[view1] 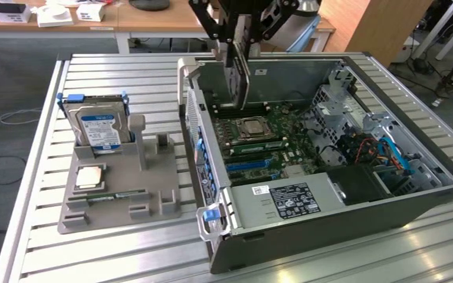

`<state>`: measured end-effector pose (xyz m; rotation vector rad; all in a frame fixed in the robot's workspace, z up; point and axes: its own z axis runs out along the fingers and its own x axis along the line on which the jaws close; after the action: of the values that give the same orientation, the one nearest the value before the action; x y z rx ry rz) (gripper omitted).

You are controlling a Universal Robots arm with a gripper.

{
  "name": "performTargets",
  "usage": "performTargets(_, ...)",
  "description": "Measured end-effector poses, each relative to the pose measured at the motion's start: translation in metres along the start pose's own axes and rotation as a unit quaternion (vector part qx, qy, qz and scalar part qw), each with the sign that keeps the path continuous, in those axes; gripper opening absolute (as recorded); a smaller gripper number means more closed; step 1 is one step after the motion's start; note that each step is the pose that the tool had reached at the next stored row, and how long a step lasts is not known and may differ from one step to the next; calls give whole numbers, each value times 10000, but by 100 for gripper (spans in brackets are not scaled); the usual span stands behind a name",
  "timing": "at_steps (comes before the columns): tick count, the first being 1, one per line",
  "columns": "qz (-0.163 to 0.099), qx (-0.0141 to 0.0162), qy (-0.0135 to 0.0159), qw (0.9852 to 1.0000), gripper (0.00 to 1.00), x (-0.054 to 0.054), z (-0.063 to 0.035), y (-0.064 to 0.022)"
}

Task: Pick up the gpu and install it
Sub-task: 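Pick up the gpu and move the gpu toward the slot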

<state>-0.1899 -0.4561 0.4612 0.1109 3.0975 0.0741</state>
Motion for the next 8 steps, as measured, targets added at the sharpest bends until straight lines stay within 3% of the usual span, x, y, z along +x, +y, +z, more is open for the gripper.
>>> performTargets(8, 0, -1, 0, 10000, 27, -362, 19, 36)
